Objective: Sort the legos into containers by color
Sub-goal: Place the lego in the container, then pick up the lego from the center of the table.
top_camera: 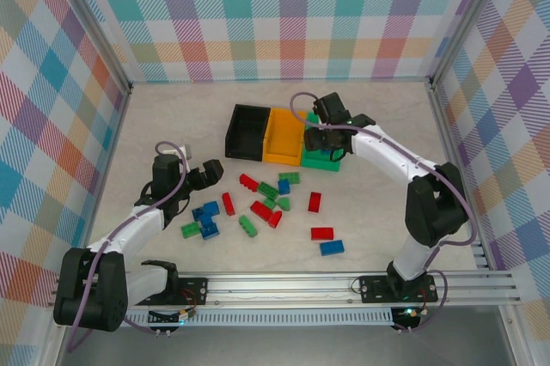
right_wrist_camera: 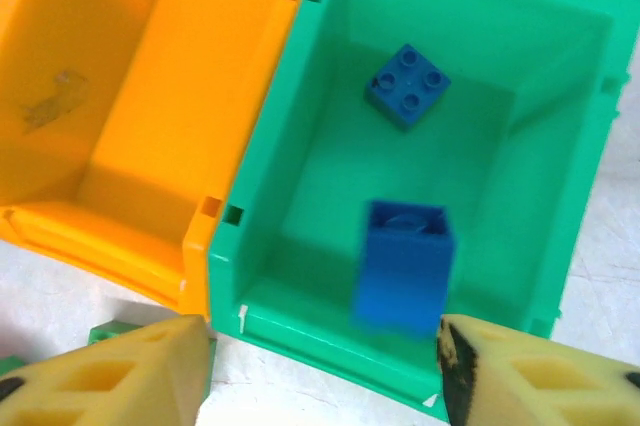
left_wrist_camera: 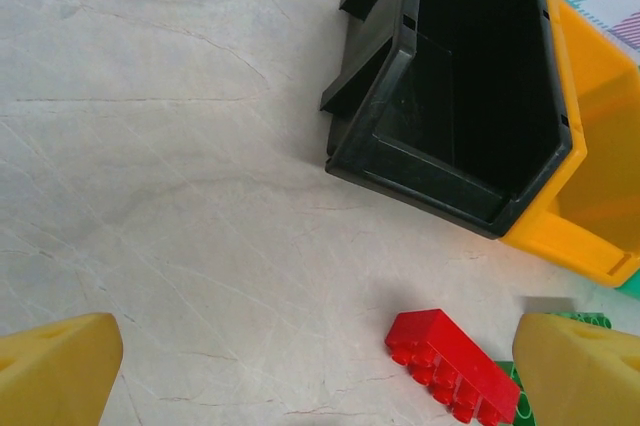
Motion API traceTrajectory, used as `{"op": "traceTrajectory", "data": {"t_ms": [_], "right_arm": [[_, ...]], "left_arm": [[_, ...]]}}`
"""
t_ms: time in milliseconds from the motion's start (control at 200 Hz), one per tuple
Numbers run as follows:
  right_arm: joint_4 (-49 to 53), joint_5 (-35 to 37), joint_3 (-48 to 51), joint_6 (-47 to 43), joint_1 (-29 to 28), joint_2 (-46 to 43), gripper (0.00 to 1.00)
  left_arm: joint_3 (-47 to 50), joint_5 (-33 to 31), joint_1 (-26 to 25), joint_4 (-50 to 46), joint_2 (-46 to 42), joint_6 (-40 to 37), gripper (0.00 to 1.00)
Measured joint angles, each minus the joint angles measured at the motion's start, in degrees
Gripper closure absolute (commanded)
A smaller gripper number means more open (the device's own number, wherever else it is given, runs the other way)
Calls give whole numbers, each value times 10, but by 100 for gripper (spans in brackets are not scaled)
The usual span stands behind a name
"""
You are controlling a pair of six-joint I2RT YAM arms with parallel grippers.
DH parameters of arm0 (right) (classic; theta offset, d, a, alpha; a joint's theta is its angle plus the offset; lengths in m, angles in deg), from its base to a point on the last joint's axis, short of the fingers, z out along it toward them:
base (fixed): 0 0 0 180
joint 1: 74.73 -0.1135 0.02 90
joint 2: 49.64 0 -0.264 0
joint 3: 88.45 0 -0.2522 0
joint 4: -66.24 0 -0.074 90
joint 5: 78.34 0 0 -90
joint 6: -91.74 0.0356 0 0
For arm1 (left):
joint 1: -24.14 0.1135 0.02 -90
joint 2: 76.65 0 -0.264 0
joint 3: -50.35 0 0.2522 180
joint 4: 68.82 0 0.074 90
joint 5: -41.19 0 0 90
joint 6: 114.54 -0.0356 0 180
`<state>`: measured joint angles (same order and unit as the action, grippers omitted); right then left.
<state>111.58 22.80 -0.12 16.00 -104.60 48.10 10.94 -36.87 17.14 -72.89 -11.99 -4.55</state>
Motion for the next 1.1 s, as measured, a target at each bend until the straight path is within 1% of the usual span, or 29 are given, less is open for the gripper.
{"op": "traceTrajectory", "data": {"t_ms": [100,355,470,635,765,865,950,1100], "right_arm": [[-2,-18,6,0,-21,0,35],[-5,-73,33,5,-109,4,37],[-7,-88,33,16,-122,25,39],[-4,-87,30,26,-133,80,40],[-2,-87,27,31,-136,122,49],[-4,-87,21,36,-138,123,60],[-5,-84,21,38,-143,123,63],[0,-69,21,37,-144,114,64]], "left_arm": [[0,-3,0,0,0,-1,0],[0,-5,0,0,0,0,0],[0,-5,0,0,0,-1,0],[0,-5,0,0,0,-1,0],[0,-5,0,0,0,0,0],[0,-5,0,0,0,0,0],[0,-5,0,0,0,-1,0],[0,-5,0,0,0,0,0]]}}
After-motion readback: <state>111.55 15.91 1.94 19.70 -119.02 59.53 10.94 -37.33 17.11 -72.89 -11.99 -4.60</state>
